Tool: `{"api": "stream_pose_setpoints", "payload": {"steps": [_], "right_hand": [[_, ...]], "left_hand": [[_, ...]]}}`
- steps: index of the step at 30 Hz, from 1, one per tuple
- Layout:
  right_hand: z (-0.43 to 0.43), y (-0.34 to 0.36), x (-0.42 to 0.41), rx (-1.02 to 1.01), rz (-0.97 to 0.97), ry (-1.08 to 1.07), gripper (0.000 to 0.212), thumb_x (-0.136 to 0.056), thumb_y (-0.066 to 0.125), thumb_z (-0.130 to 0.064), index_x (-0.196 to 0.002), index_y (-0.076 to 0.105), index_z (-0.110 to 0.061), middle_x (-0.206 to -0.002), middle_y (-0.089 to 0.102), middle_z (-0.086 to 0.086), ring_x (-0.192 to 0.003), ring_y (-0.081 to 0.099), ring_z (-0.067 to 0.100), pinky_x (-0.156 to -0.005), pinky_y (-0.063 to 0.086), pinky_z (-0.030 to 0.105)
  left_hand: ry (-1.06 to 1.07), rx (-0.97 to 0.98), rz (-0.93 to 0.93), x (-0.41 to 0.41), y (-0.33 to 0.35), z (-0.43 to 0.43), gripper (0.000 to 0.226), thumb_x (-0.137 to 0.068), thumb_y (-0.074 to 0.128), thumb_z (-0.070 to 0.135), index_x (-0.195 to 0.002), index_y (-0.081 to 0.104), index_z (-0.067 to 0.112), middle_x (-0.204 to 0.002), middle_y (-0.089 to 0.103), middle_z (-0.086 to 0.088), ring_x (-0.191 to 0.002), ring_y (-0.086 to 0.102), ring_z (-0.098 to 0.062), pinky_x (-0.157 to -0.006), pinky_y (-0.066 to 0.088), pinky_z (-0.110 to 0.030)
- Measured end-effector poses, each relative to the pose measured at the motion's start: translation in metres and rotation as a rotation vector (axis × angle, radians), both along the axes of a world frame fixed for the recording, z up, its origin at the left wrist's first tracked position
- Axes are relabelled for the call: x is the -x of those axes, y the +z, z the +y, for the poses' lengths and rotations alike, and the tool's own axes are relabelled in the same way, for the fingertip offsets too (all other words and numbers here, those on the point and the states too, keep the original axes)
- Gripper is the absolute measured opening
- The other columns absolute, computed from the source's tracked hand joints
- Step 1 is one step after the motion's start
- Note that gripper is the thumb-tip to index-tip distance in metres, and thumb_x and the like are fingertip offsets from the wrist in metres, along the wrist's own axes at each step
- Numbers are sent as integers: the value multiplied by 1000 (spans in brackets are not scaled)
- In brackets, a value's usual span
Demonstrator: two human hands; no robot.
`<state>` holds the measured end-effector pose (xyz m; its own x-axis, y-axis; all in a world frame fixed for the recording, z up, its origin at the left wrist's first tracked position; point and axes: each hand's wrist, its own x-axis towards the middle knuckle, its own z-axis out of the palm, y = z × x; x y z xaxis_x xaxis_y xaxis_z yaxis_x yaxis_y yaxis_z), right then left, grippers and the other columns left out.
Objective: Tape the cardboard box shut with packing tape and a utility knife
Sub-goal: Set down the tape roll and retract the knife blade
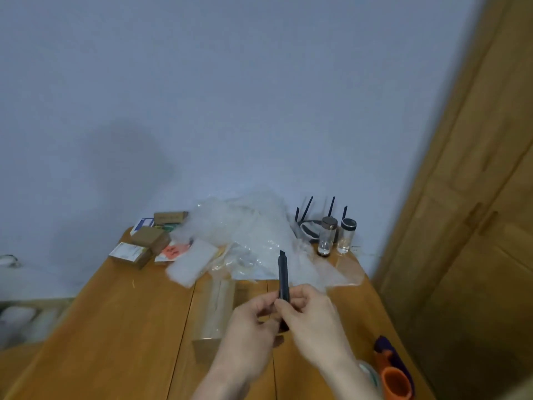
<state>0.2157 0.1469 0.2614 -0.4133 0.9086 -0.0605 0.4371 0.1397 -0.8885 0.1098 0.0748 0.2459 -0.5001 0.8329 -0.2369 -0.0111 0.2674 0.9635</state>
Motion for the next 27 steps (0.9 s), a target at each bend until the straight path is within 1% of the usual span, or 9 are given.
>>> {"api": "stream_pose_setpoints", "payload": {"steps": [3,5,7,9,11,14,16,19,27], "right_hand": [[4,-63,-15,114,-141,-21,3,-88,71,-34,-86,69,-34,-83,76,-15,-78,69,-4,-72,57,20],[0,-100,-24,182,-214,-25,2,-92,70,-34,-90,69,-34,-87,74,-16,-82,66,-4,-70,52,16],[-4,-149,-33,259,-314,-49,5,-93,68,-33,-95,72,-32,-93,74,-15,-89,67,4,-79,53,21],[-7,-193,-42,314,-393,-71,7,-94,65,-32,-98,72,-31,-95,73,-13,-92,66,10,-81,51,23],[-6,-227,-52,341,-455,-97,6,-96,63,-30,-98,69,-32,-93,71,-12,-88,62,12,-77,46,23],[2,-269,-62,339,-509,-138,7,-96,63,-29,-103,67,-29,-95,71,-8,-90,62,16,-77,47,27],[10,-294,-65,331,-541,-168,9,-96,64,-29,-103,66,-26,-100,73,-5,-96,66,20,-82,52,32],[20,-325,-67,290,-566,-193,9,-95,64,-29,-101,64,-23,-97,72,-3,-93,68,22,-81,56,37],[37,-357,-58,169,-610,-205,12,-97,58,-36,-101,61,-25,-95,70,-2,-85,68,22,-73,55,36]], "left_hand": [[-72,191,-9,-11,-66,8,36,-101,53,4,-125,70,26,-111,80,4,-94,79,-10,-73,59,-23],[-120,305,-31,-20,-96,7,36,-100,53,5,-120,71,28,-106,80,9,-101,76,-11,-85,60,-26],[-140,441,-69,-37,-143,8,32,-98,55,4,-116,68,28,-100,74,13,-110,70,-14,-104,54,-33],[-126,540,-124,-49,-191,10,34,-93,59,3,-122,65,19,-105,72,5,-118,68,-22,-111,50,-40],[-132,576,-201,-60,-230,13,46,-96,55,1,-141,56,4,-118,69,-6,-125,65,-26,-114,48,-42],[-173,591,-241,-71,-255,21,47,-104,44,-4,-150,44,0,-140,62,-12,-133,59,-24,-117,43,-34],[-178,585,-245,-77,-270,30,45,-106,43,0,-150,44,5,-146,59,-11,-132,58,-22,-111,45,-26],[-153,589,-286,-81,-292,42,50,-107,35,2,-156,39,12,-157,50,-4,-144,47,-22,-121,34,-28],[-29,531,-386,-86,-322,62,50,-107,32,18,-154,46,26,-151,57,-1,-137,52,-23,-120,40,-42]]}}
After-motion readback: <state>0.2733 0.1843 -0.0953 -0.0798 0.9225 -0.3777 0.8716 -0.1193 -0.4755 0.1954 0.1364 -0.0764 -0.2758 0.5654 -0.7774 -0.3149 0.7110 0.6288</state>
